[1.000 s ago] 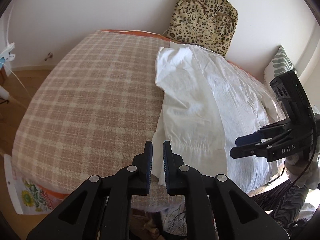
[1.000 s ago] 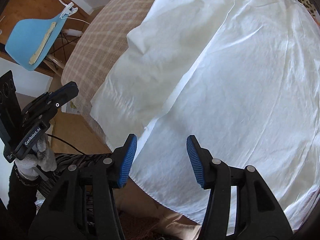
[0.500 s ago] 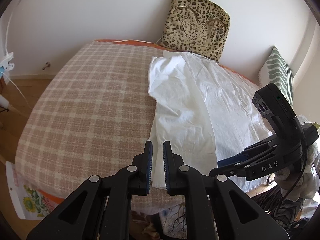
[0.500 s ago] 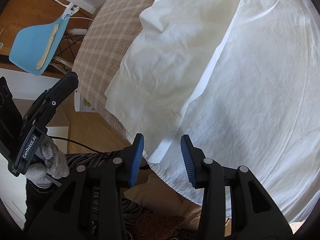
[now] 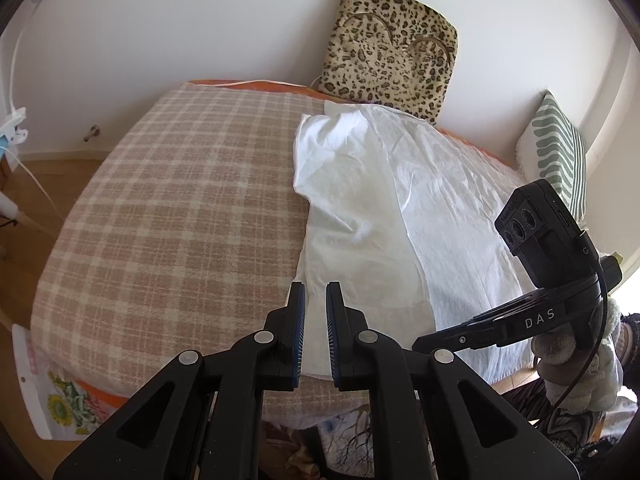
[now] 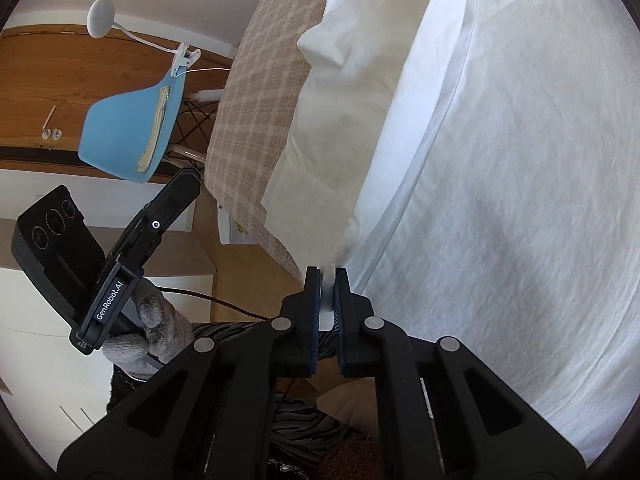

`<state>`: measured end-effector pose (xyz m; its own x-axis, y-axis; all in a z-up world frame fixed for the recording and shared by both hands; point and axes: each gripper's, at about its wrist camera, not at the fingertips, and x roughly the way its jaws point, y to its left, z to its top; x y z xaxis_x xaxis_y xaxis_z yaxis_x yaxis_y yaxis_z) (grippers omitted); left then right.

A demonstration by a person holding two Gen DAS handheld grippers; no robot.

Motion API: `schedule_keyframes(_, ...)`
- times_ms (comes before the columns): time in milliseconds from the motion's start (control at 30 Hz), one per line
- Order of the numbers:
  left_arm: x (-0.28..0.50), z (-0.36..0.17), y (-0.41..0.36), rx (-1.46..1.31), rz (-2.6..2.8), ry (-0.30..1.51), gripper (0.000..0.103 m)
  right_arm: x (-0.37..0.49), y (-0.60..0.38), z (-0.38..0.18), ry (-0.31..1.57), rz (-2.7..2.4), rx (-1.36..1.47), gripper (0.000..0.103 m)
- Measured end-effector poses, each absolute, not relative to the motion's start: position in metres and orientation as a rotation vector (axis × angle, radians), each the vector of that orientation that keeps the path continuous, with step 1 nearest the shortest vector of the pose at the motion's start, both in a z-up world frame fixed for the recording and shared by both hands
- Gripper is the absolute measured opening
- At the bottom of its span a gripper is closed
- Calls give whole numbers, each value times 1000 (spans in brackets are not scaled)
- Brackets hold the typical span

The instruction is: Fold small clothes

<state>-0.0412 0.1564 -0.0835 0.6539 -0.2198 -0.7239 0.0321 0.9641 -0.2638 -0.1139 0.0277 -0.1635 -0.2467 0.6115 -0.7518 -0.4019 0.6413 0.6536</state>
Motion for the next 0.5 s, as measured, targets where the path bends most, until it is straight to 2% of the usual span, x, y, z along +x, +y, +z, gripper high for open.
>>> schedule_keyframes(100, -39, -79, 151, -215, -149, 833, 9, -123, 28, -162, 1512, 918, 46, 15)
schedule_keyframes(133, -38, -77, 148, -209, -153, 828, 9, -126, 25, -158, 1485, 920, 36, 23)
schedule_keyframes(167, -37, -76, 146, -203, -159, 825, 9, -129, 21, -153, 1461, 919, 34, 36)
schedule_keyframes(233, -34, -76, 139, -190, -180, 824, 9, -132, 6, -141, 1403, 912, 54, 52)
schedule_keyframes(500, -29, -67, 89, -103, -275, 802, 9, -125, -84, -87, 1216, 796, 121, 53)
